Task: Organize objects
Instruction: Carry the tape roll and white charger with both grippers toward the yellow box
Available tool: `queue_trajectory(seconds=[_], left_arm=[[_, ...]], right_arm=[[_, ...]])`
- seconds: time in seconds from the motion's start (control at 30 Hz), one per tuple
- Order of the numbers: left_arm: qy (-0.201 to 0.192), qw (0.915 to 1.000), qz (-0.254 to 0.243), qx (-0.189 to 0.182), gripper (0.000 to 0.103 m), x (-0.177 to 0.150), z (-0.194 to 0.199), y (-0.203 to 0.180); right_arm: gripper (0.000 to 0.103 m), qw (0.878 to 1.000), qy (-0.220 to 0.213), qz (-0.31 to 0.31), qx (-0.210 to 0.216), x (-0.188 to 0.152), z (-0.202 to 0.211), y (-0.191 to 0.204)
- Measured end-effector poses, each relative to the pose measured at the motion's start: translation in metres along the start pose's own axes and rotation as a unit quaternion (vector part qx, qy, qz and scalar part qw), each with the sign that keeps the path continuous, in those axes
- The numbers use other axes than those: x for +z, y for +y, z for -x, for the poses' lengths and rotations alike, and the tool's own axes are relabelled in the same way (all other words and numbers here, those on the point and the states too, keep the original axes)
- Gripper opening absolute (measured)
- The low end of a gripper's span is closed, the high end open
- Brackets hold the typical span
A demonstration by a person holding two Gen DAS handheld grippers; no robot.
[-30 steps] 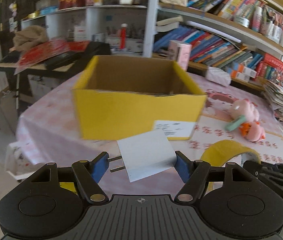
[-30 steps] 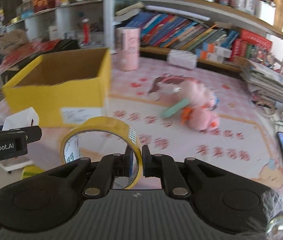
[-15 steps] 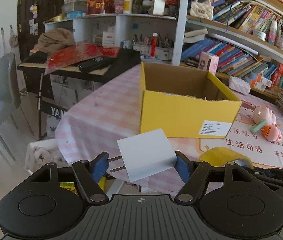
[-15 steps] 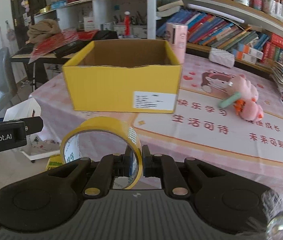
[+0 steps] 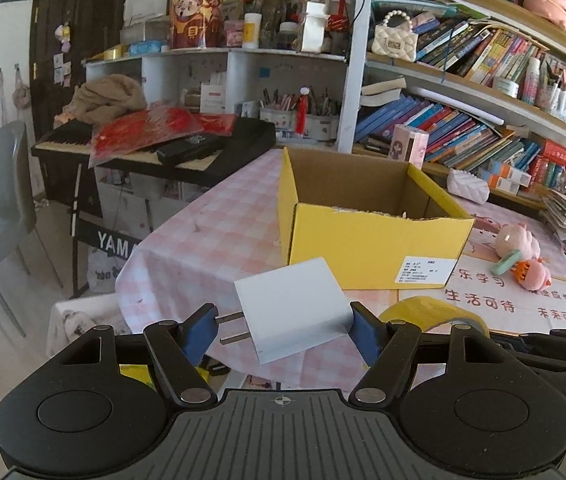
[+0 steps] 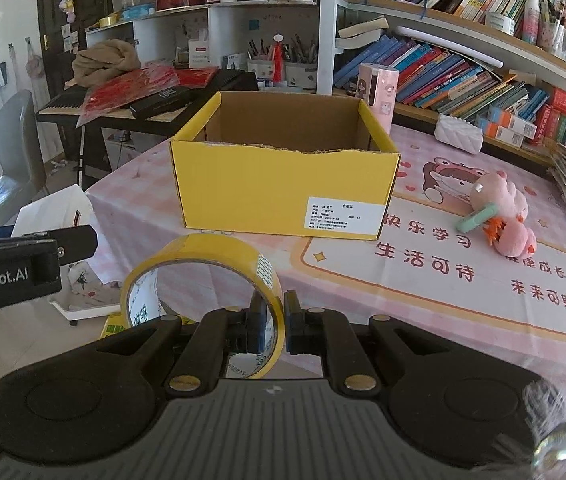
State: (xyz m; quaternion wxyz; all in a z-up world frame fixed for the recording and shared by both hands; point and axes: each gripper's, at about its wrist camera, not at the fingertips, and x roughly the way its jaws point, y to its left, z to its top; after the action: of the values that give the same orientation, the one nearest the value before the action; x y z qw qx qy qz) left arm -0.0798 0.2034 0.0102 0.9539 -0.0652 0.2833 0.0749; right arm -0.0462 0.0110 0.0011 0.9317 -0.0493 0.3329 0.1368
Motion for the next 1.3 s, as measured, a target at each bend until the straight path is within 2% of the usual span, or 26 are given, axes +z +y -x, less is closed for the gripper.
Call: queue_trajectory(seconds=[0.5,0.77,0.97,1.13,1.3], left_arm=[[-0.044,0.9988,-0.022,-0.007,0.071,0.032,-0.016,-0.017],[-0.08,0.996,-0.04,-0.002,0.071,0.068,-0.037,-0.035],[-0.104,0.9932,-0.051,0.005,0.071,0.092,-0.059,-0.052],[-0.099,0.9938,-0.049,0.005,0.071,0.106,-0.085,-0.065],[-0.075,0.9955,-0.056,0.009,0.071,0.112,-0.114,-0.076]], right_arm=[[0.009,1.0,-0.015,-0.012,-0.001,0.028,-0.018,-0.018],[0.009,0.999,-0.043,-0.012,0.005,0.07,-0.04,-0.037],[0.009,0.997,-0.081,-0.002,0.006,0.111,-0.056,-0.055],[0.009,0.994,-0.108,0.013,0.003,0.141,-0.074,-0.071],[0.009,0.994,-0.11,0.025,0.004,0.161,-0.098,-0.085]])
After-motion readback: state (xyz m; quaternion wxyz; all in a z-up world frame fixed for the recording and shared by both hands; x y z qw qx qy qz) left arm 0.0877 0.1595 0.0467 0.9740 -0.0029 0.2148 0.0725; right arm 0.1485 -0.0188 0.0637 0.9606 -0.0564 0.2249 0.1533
